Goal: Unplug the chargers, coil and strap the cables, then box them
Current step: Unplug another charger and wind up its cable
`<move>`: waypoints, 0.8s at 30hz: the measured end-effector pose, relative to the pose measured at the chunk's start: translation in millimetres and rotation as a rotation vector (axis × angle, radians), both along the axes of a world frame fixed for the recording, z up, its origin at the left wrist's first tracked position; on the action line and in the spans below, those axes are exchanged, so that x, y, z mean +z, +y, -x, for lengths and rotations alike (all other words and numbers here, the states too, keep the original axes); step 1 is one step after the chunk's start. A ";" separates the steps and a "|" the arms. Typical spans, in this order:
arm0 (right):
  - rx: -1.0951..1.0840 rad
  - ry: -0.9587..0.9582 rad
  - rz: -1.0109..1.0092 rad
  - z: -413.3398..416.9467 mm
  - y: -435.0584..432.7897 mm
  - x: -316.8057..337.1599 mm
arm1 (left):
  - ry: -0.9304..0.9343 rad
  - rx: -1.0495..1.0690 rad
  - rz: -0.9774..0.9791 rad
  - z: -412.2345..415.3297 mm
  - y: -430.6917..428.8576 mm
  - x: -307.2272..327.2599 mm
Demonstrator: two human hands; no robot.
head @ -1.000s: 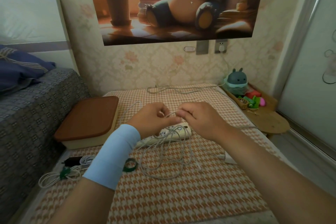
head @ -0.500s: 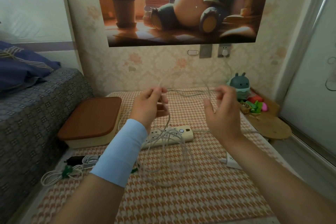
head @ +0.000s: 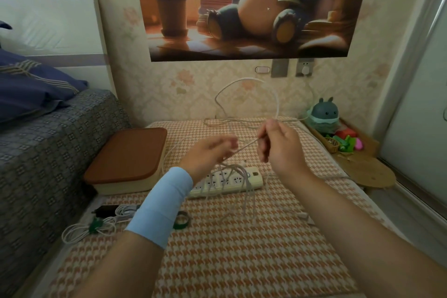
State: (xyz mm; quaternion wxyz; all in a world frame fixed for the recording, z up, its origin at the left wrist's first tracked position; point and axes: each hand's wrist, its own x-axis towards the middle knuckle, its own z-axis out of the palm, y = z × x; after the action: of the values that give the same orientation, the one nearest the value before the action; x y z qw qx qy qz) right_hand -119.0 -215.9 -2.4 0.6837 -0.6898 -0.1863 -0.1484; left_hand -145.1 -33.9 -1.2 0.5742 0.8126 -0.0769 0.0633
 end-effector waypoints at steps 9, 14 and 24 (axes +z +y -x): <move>-0.219 0.024 -0.462 0.1 -8.3 21.2 | -0.012 0.258 -0.869 -1.4 5.5 0.4; 0.161 0.297 0.025 0.3 -1.0 1.1 | -0.300 0.336 -0.682 3.5 2.3 6.6; 0.232 0.175 0.437 8.1 24.6 -8.5 | -0.214 0.136 0.286 4.8 -24.3 19.1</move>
State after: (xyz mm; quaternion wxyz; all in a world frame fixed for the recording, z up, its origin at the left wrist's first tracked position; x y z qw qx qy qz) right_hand -127.1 -191.4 -10.9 0.5443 -0.8054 -0.2320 0.0348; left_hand -149.9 -58.3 17.9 0.6667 0.7148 -0.0728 0.1981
